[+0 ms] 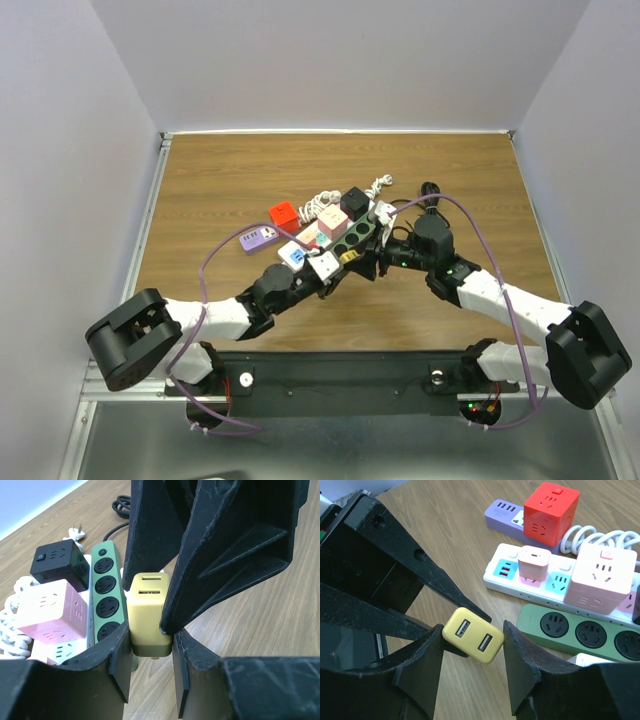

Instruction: Insert the plug

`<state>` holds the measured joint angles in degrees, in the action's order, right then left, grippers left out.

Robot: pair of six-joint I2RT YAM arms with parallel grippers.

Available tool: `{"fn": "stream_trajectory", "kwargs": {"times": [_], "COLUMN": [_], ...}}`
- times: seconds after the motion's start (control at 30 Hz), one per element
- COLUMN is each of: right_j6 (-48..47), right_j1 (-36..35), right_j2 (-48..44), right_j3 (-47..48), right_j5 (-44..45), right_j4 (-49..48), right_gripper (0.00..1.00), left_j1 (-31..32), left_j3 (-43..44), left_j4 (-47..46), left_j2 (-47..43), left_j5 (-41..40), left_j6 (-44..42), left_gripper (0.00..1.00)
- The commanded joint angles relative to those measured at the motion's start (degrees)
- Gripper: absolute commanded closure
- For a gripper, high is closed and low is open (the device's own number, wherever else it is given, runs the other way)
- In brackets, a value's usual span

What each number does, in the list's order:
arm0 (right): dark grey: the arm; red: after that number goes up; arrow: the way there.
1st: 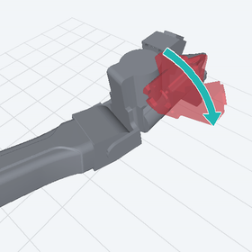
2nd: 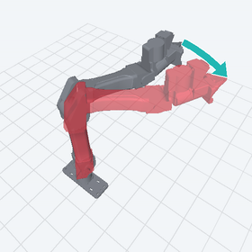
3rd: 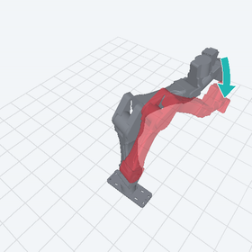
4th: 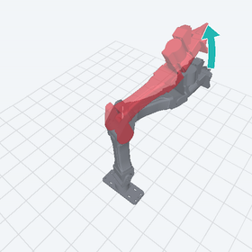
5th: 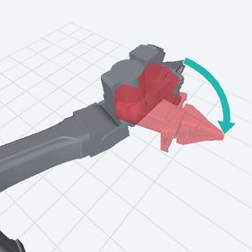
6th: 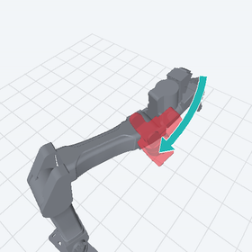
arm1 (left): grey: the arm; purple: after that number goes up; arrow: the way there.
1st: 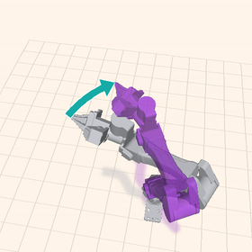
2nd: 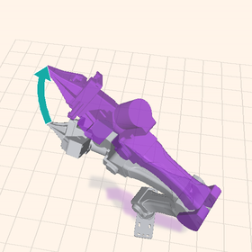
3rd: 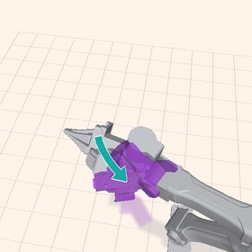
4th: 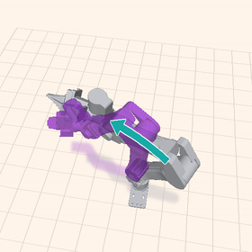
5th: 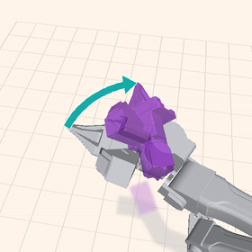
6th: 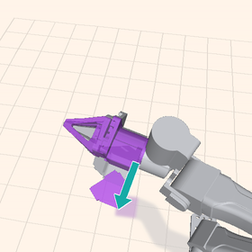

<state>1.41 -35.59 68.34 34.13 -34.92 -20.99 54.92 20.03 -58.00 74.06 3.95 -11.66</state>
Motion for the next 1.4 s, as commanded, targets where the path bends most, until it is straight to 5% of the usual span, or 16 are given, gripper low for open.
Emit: {"fn": "stream_trajectory", "kwargs": {"times": [0.0, 0.3, 1.37], "right_j6": [5.7, 10.54, 10.9], "right_j1": [-0.62, -0.7, -2.46], "right_j2": [0.04, -1.19, -0.22], "right_j3": [2.35, 0.68, -1.44], "right_j5": [0.63, 6.87, 11.18], "right_j4": [-3.17, -7.91, -10.39], "right_gripper": [0.71, 0.28, 0.37], "left_j1": [1.25, 3.53, 5.73], "left_j3": [-1.31, -2.89, -1.58], "left_j4": [-13.09, -19.96, -24.62], "left_j2": [0.03, 0.99, 3.37], "left_j5": [-2.18, -8.6, -16.69], "left_j6": [0.85, 2.69, 2.96], "left_gripper": [1.0, 1.0, 1.0]}}
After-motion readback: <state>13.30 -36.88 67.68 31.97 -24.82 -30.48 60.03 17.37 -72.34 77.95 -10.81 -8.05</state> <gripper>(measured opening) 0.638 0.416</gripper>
